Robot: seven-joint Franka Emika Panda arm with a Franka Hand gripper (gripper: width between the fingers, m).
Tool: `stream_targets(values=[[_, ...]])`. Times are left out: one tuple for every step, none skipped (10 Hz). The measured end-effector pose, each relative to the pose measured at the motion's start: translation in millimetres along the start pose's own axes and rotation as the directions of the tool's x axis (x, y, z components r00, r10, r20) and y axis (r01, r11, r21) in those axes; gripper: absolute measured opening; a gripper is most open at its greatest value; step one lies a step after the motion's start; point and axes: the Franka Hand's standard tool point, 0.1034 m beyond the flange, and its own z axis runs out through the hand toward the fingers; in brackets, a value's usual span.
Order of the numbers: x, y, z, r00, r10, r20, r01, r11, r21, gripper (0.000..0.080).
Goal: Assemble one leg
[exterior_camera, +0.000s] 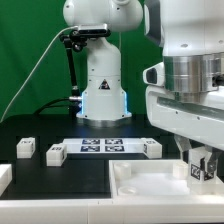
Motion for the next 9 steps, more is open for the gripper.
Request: stream_targets(values=[[0.8,0.6,0.0,0.996,0.092,0.001,-0.092,0.996,-0.002,0.0291],[1.1,0.6,0.0,0.995,0.099,0.004,-0.099,0.995,-0.001,0.0291],[0.3,0.8,0.0,0.981,0.195,0.01,-0.195,0.981,-0.003,0.0291],[0.5,0.9,0.6,0.985,0.17,0.009,-0.17,0.986,-0.003,0.0291],[0.0,1.0,1.1,0.986,0.167,0.01,-0.167,0.986,-0.003,0.0466],[-2.4,0.7,1.4,0.993,0.12,0.011,-0.12,0.993,-0.003,0.0584],[-2.7,0.3,1.3,1.0,0.027,0.009,-0.027,1.0,-0.001,0.0584],[-2.8,0.4,1.3,0.995,-0.098,0.009,0.098,0.995,0.0,0.0636],[-4.0,0.5,1.7,0.976,-0.219,0.01,0.219,0.976,0.0,0.0646]])
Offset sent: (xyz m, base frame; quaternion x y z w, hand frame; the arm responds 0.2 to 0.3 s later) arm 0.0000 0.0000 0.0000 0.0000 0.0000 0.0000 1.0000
